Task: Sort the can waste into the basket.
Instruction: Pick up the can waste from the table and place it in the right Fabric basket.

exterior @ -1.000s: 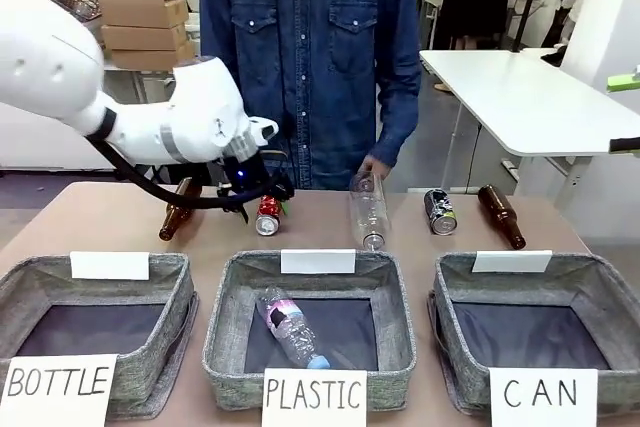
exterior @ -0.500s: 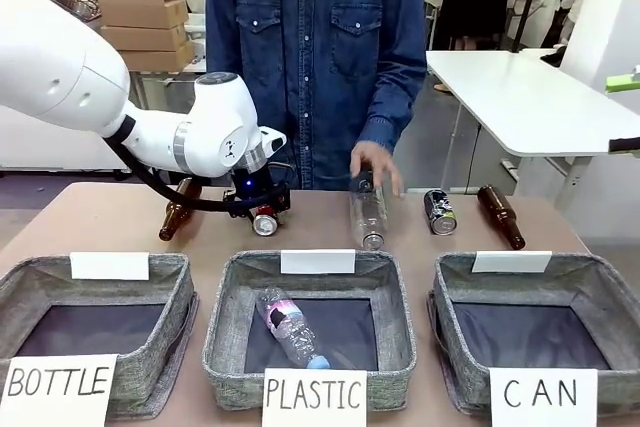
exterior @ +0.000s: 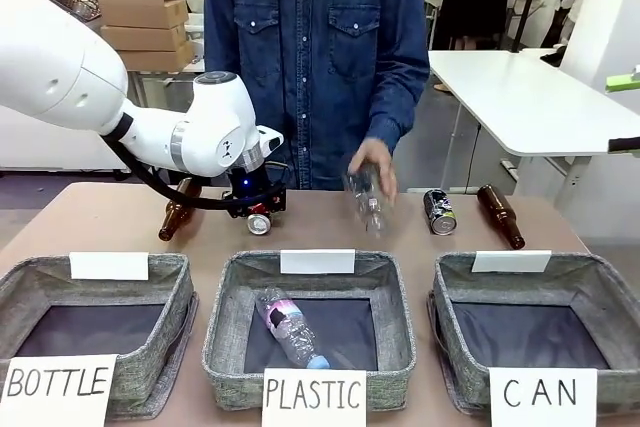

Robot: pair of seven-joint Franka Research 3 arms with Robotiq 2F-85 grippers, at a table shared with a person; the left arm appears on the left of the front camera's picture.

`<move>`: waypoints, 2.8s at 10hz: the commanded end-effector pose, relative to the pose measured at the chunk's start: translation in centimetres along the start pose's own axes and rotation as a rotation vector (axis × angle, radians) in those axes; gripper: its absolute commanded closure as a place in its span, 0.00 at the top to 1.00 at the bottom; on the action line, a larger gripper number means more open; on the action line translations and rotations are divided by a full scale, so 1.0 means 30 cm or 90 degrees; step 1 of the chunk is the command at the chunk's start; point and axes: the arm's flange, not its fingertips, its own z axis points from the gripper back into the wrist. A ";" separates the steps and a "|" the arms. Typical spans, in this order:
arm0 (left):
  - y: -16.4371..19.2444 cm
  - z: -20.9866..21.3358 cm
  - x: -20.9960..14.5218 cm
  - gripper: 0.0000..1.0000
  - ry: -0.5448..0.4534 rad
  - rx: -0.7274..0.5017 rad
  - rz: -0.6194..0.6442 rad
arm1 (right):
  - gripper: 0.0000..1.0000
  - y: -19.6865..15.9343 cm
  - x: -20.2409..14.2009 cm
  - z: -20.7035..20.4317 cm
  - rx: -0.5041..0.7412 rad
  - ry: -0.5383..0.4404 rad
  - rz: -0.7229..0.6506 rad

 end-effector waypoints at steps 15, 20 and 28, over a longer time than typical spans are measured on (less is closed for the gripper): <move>1.147 0.987 -0.645 0.00 0.030 -0.600 -0.172 | 1.00 0.014 0.003 0.000 0.014 -0.002 -0.010; 1.194 1.030 -0.679 0.00 0.009 -0.621 -0.165 | 1.00 0.014 0.003 0.000 0.014 -0.002 -0.010; 0.859 1.029 -0.708 0.36 0.104 -0.618 -0.282 | 1.00 0.022 0.007 0.126 -0.007 -0.034 0.029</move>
